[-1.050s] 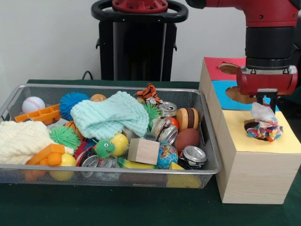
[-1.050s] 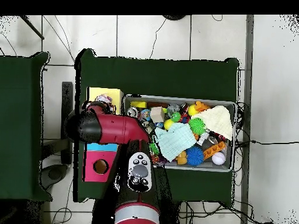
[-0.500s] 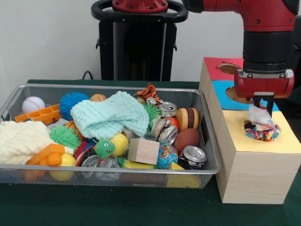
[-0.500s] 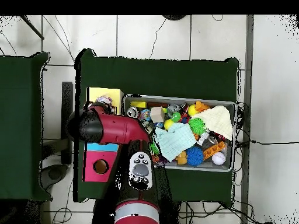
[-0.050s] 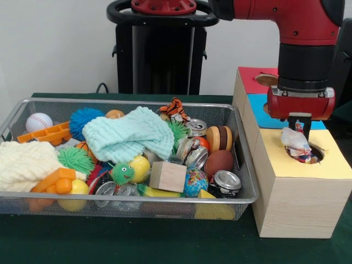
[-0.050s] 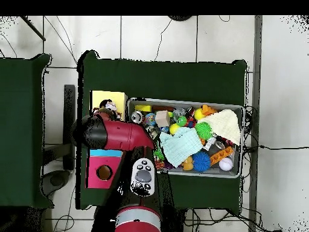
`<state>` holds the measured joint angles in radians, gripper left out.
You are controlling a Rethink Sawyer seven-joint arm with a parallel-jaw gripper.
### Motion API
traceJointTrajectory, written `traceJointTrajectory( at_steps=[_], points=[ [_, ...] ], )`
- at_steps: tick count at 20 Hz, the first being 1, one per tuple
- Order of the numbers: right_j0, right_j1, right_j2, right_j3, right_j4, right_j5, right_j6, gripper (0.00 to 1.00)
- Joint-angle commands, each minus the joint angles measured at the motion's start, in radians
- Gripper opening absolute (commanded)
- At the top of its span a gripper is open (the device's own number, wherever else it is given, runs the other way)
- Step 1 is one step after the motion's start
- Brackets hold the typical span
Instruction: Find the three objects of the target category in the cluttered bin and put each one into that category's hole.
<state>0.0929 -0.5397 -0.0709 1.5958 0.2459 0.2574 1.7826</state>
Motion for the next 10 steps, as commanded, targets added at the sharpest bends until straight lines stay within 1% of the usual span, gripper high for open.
traceJointTrajectory(
  at_steps=[1, 4, 10],
  points=[
    [-0.009, 0.056, -0.002, 0.064, 0.036, 0.058, 0.226, 0.00],
    [-0.012, 0.043, 0.004, 0.076, 0.044, 0.056, 0.222, 0.00],
    [-0.023, 0.008, 0.013, 0.086, 0.048, 0.089, 0.210, 0.00]
  ],
)
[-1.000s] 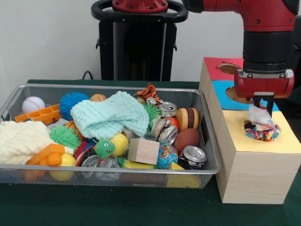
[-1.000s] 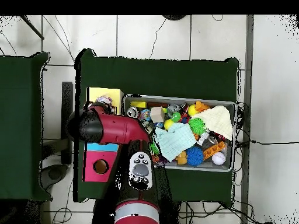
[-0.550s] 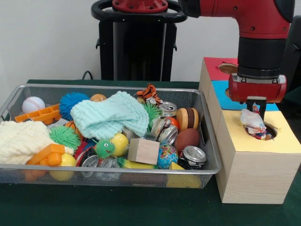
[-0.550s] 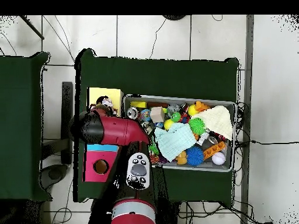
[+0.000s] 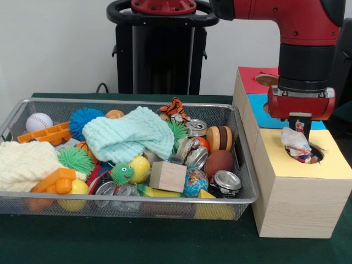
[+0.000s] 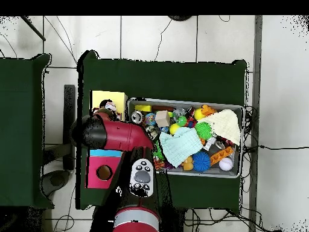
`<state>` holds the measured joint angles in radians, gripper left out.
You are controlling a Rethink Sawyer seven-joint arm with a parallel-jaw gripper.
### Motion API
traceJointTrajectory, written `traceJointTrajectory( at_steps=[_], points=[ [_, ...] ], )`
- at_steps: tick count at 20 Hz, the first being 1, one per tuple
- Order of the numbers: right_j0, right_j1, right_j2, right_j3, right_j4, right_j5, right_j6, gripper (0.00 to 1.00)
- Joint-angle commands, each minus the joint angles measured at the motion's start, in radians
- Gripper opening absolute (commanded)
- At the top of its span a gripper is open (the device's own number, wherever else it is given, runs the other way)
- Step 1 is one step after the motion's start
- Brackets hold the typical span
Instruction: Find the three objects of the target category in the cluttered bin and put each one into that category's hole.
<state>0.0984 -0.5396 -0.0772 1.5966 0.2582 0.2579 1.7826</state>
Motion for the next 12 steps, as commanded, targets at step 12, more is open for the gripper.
traceJointTrajectory(
  at_steps=[12],
  points=[
    [-0.041, -0.047, 0.026, 0.099, 0.040, 0.132, 0.200, 0.00]
  ],
)
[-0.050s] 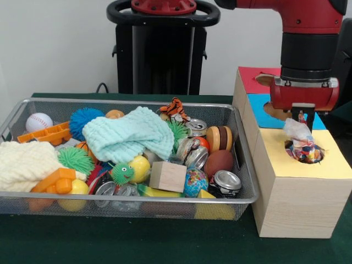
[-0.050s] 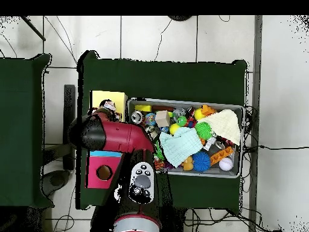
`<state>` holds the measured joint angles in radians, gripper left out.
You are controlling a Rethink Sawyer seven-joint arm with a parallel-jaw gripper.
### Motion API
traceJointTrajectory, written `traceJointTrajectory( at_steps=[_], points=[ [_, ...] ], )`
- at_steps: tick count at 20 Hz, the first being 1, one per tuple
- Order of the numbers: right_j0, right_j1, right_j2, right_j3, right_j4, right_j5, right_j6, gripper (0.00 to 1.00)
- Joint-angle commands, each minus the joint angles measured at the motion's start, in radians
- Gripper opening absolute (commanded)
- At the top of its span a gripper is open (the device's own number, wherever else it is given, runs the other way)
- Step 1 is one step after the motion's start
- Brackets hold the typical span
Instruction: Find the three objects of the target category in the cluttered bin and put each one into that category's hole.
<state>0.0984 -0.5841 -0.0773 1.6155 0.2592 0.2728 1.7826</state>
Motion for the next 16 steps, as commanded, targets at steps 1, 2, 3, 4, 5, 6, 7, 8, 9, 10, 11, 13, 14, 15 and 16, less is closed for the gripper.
traceJointTrajectory(
  at_steps=[1, 2, 3, 4, 5, 6, 7, 8, 9, 10, 11, 13, 14, 15, 16],
  points=[
    [-0.042, -0.001, 0.028, 0.082, 0.039, 0.112, 0.200, 0.00],
    [-0.042, -0.001, 0.029, 0.082, 0.039, 0.108, 0.200, 0.00],
    [-0.043, 0.003, 0.030, 0.081, 0.039, 0.104, 0.199, 0.00],
    [-0.044, 0.006, 0.032, 0.080, 0.038, 0.099, 0.198, 0.00],
    [-0.044, 0.010, 0.033, 0.081, 0.037, 0.094, 0.197, 0.00],
    [-0.045, 0.014, 0.034, 0.082, 0.036, 0.089, 0.196, 0.00],
    [-0.045, 0.015, 0.034, 0.081, 0.033, 0.085, 0.194, 0.00],
    [-0.045, 0.016, 0.035, 0.083, 0.033, 0.079, 0.194, 0.00],
    [-0.051, 0.015, 0.044, 0.088, 0.035, 0.076, 0.193, 0.00],
    [-0.058, 0.015, 0.053, 0.091, 0.033, 0.078, 0.185, 0.00],
    [-0.058, 0.016, 0.052, 0.090, 0.033, 0.080, 0.185, 1.00],
    [-0.053, 0.017, 0.047, 0.085, 0.032, 0.087, 0.185, 1.00],
    [-0.051, 0.018, 0.044, 0.083, 0.031, 0.091, 0.185, 1.00],
    [-0.050, 0.018, 0.044, 0.082, 0.031, 0.090, 0.186, 1.00],
    [-0.051, 0.018, 0.046, 0.083, 0.030, 0.089, 0.185, 1.00]
  ],
)
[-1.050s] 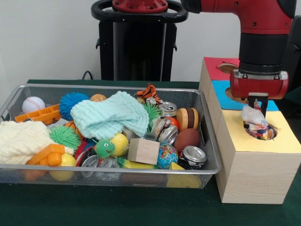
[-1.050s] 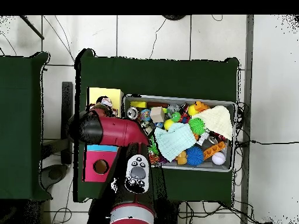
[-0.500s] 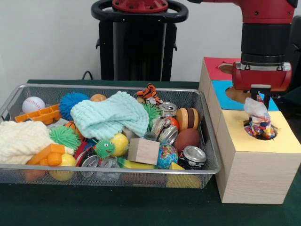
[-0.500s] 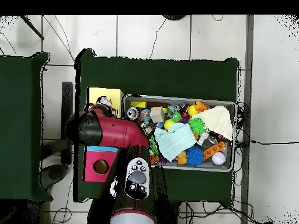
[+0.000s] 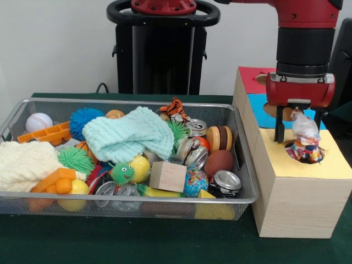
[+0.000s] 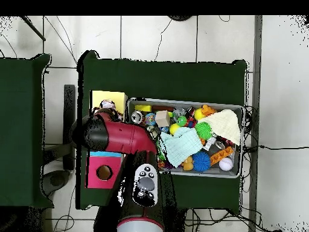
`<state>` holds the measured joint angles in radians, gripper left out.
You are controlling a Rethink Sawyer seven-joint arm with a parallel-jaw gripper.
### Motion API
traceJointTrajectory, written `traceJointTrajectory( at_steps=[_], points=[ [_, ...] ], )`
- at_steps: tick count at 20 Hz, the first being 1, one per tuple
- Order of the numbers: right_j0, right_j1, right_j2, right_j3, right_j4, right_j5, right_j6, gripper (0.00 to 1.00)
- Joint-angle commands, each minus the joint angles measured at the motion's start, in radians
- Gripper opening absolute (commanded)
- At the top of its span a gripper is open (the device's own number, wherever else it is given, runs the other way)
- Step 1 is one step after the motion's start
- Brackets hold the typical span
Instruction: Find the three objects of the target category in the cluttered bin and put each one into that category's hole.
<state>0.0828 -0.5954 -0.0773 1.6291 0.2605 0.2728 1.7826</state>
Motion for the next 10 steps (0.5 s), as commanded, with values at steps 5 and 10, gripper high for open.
traceJointTrajectory(
  at_steps=[5, 10],
  points=[
    [-0.035, 0.031, 0.047, 0.071, 0.040, 0.091, 0.200, 1.00],
    [-0.031, 0.015, 0.036, 0.089, 0.060, 0.083, 0.230, 1.00]
  ],
)
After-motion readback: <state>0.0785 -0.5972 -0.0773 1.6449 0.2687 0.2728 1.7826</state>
